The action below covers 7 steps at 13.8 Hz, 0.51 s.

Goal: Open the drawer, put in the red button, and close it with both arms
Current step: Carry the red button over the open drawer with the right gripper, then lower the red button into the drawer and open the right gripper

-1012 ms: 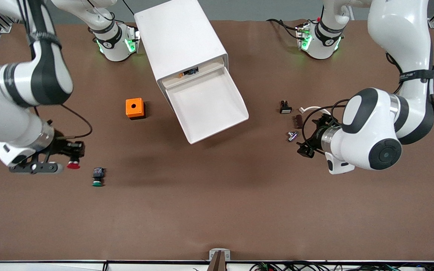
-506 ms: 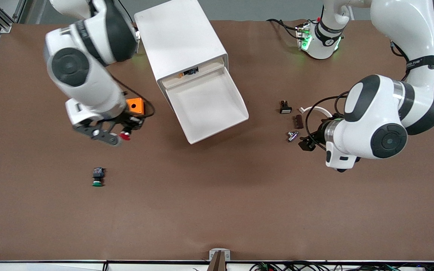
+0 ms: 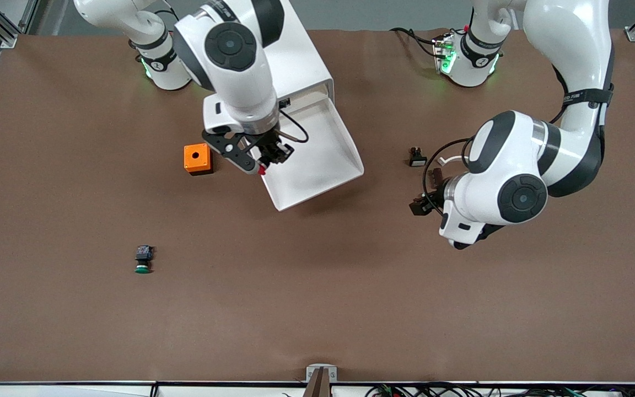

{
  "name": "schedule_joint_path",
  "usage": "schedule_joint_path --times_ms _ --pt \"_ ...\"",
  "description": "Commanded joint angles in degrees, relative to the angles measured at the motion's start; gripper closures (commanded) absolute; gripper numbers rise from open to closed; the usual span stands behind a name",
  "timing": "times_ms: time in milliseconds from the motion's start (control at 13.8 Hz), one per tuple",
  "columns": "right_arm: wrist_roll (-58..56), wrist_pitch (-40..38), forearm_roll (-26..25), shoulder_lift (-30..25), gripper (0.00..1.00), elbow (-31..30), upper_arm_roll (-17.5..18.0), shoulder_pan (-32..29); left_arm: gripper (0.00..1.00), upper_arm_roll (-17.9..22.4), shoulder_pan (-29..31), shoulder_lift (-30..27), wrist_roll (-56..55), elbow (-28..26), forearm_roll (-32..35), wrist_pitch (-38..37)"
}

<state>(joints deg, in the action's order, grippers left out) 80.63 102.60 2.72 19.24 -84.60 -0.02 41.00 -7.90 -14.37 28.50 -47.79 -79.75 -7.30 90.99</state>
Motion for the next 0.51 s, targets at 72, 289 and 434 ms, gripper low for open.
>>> schedule_joint_path --times_ms 72,289,434 --pt "9.52 6.18 0.97 3.35 0.99 -1.43 -0.77 4.69 0.00 -0.97 0.14 -8.72 2.09 -14.36 1.41 10.15" --pt "12.36 10.34 1.06 3.26 1.00 -6.10 -0.77 6.55 0.00 -1.68 0.05 -8.55 9.54 -15.17 3.52 11.32" --pt "12.36 10.51 1.14 3.35 1.00 -7.59 -0.77 6.64 0.00 -1.68 0.14 -8.11 11.49 -15.17 3.52 12.36"
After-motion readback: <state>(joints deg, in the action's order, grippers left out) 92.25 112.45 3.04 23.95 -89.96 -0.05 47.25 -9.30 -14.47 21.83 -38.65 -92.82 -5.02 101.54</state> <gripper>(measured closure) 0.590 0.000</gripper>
